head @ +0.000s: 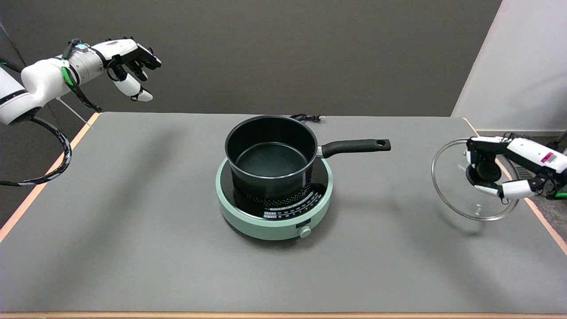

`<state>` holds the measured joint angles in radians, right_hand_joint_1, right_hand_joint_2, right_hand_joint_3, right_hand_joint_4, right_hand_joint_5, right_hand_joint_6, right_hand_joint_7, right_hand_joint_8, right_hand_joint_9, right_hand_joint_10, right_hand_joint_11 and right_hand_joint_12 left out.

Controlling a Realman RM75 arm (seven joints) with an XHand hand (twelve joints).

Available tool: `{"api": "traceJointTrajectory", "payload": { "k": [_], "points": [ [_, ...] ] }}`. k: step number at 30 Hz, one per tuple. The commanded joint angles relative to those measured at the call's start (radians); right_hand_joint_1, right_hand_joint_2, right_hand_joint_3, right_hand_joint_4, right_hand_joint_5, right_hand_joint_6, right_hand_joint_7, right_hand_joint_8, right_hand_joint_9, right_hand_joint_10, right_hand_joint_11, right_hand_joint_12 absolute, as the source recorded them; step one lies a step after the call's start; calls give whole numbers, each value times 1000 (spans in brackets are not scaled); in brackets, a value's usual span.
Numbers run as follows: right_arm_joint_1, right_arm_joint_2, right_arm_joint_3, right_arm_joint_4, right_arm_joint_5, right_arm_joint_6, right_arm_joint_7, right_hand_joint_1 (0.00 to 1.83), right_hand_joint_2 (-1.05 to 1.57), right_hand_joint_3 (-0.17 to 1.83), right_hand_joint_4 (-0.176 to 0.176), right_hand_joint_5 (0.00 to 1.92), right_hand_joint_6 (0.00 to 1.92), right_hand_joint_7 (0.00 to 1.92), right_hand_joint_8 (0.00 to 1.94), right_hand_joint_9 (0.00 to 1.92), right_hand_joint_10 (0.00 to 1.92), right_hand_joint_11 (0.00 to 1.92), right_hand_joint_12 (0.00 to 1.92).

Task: Pick up the pot lid.

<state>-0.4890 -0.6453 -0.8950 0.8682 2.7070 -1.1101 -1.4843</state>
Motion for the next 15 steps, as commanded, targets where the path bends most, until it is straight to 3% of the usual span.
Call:
{"api": "traceJointTrajectory", "payload": {
  "k": [1,15],
  "points": [
    [95,45,-58,6,0,94,90,1307,911,850,97,424,1744,679,1782,658,1921,323,1921],
    [168,105,-142,20,-1,136,121,1319,871,904,97,420,1771,708,1768,682,1921,332,1921]
  ]
}}
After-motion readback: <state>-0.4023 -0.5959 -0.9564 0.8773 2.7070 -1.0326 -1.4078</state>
